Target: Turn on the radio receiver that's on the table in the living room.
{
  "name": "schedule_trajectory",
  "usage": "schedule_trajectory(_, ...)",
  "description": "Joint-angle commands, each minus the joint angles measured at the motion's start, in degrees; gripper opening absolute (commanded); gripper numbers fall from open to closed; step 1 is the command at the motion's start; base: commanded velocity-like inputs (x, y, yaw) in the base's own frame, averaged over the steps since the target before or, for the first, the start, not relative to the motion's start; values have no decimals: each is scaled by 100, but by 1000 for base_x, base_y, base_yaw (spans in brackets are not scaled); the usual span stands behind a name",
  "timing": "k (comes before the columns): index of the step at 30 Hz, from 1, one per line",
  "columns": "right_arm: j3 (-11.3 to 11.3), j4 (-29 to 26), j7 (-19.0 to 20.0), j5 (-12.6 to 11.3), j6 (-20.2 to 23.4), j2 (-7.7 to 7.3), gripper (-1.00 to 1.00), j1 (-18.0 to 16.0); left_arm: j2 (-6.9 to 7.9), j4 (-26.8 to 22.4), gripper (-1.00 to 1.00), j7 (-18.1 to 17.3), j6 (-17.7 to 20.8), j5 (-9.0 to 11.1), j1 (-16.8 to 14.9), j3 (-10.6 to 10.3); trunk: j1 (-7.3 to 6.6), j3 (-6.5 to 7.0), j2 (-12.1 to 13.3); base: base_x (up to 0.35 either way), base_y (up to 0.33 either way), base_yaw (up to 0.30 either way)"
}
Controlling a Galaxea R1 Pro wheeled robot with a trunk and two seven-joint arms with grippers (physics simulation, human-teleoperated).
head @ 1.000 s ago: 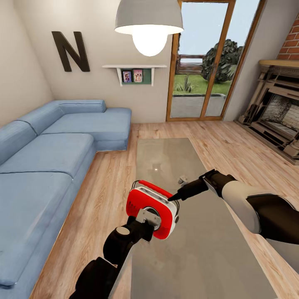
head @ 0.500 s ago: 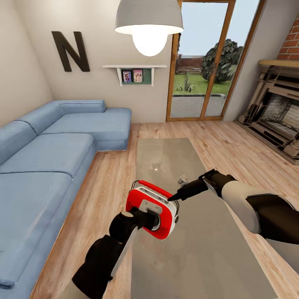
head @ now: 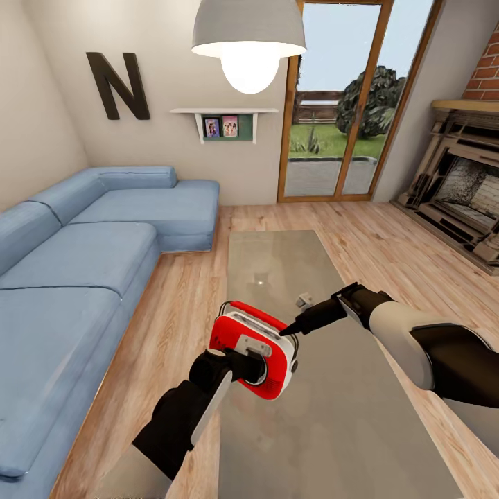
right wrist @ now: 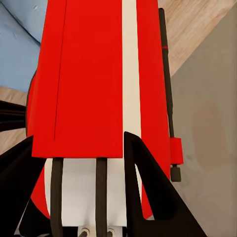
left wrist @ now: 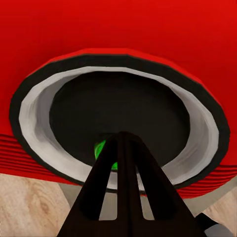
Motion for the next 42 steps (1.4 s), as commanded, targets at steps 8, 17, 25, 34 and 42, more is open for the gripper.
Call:
schedule_trajectory(8, -115, -4, 1, -13, 8, 1, -100, -2, 0, 251, -100, 0, -163, -6, -85, 10, 0, 0, 0, 0, 0, 0)
schedule_trajectory(17, -122, -4, -13, -3, 4, -14, -100, -2, 0, 209, -100, 565, -104, -41, -24, 39, 0, 0, 0, 0, 0, 0)
schedule_trajectory(25, -118, -4, -604, 0, -53, -24, -100, 0, 0, 188, -100, 1507, 21, 10, 60, 50, 0, 0, 0, 0, 0, 0)
schedule_trajectory(34, -124, 13, -1907, -47, -417, -28, -100, 6, 0, 193, -100, 1528, 20, -10, 69, 93, 0, 0, 0, 0, 0, 0)
schedule_trajectory(42, -124, 14, -2652, -56, -431, -31, -100, 7, 0, 267, -100, 1922, -26, -22, 69, 1134, 0, 0, 0, 0, 0, 0)
